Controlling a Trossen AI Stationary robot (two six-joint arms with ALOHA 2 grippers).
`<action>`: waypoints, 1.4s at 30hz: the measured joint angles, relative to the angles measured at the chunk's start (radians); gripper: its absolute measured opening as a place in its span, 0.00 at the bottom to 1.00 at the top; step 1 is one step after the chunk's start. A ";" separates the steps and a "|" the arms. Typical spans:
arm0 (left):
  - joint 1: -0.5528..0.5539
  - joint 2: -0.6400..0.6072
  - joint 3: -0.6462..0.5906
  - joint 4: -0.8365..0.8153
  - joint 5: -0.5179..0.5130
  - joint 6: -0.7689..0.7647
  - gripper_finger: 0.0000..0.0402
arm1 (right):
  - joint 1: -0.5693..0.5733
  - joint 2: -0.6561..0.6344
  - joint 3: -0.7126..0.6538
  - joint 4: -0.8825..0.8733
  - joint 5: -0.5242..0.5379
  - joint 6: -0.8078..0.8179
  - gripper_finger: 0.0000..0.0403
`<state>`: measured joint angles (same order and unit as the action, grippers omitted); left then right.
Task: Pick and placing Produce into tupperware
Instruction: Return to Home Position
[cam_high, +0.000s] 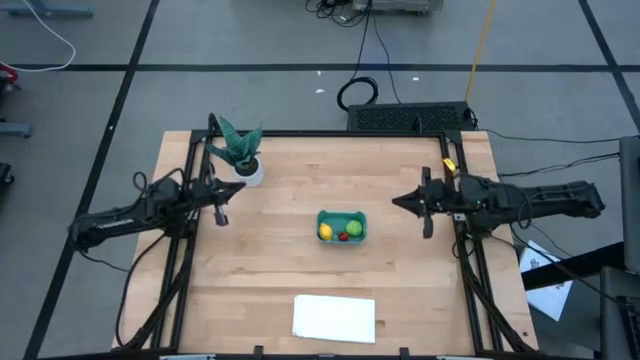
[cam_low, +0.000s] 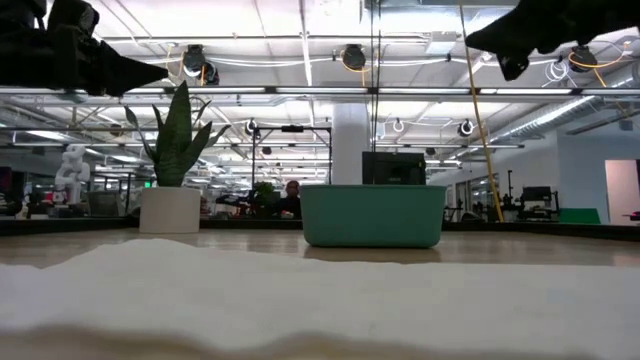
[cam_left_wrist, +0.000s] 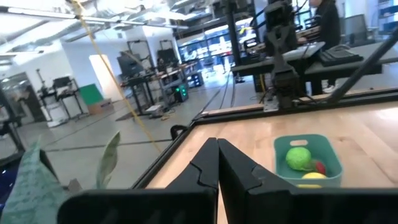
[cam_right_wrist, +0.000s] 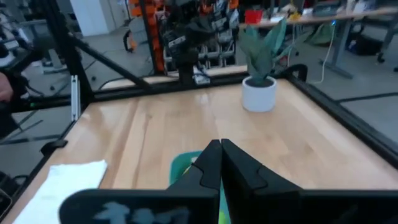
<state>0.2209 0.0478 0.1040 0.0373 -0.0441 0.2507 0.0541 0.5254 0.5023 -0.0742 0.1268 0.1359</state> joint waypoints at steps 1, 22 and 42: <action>-0.008 -0.013 0.000 -0.010 -0.001 0.005 0.00 | 0.018 -0.017 -0.008 0.007 0.024 -0.003 0.00; -0.047 -0.046 0.001 -0.035 -0.007 0.029 0.00 | -0.051 -0.125 -0.101 0.107 -0.104 -0.096 0.00; -0.047 -0.046 0.001 -0.057 -0.061 0.036 0.00 | -0.010 -0.348 -0.256 0.161 -0.023 -0.115 0.00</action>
<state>0.1741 0.0021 0.1047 -0.0193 -0.1051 0.2863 0.0441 0.1772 0.2461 0.0867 0.1038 0.0206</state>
